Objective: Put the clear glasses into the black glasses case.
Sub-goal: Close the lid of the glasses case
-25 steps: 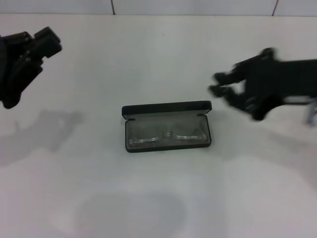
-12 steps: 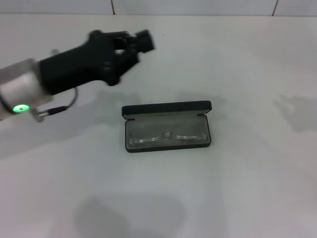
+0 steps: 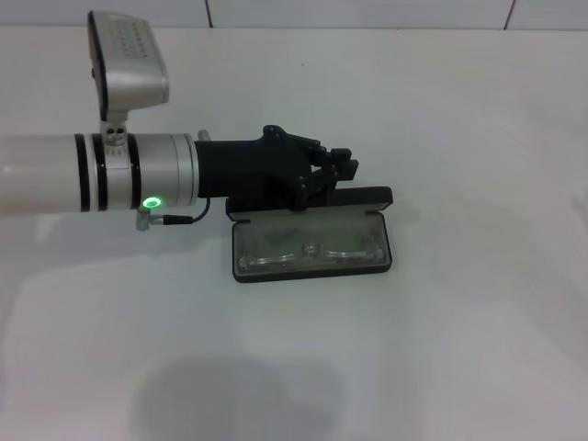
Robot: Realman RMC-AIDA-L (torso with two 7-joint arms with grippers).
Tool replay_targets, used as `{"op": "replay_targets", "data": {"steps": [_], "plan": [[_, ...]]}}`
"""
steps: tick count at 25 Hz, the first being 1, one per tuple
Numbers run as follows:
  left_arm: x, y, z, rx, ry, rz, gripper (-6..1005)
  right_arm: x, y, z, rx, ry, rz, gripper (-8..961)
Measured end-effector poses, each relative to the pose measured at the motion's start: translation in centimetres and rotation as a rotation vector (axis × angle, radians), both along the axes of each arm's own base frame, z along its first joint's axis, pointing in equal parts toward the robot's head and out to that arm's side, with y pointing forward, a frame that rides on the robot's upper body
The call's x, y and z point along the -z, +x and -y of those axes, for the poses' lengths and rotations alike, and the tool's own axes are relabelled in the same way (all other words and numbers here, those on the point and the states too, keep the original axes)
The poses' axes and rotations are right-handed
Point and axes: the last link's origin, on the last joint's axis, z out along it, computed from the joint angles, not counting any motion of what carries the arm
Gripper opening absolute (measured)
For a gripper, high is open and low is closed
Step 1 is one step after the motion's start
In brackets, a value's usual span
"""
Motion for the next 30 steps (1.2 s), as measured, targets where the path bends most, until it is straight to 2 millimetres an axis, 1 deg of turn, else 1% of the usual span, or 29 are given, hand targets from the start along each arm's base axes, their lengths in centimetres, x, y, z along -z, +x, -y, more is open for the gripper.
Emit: {"op": "replay_targets", "data": {"steps": [3,10,22,30], "plan": [[-0.5,0.1,-0.3,0.003,-0.008,-0.029,143,0.2,0.4,0.1,0.01,0.0,-0.009,167],[-1.5,0.4,-0.9,0.005,-0.043,-0.123,149,0.6,0.7,0.0,0.016,-0.013,-0.003,166],[-1.4,-0.4,-0.6,-0.014,-0.073,-0.182,161,1.2,1.1,0.1,0.015,-0.021,-0.018,166],[-1.3,-0.6,-0.6,-0.018,-0.08,-0.189,168,1.7,1.3,-0.1,0.01,-0.026,-0.03,167]]}}
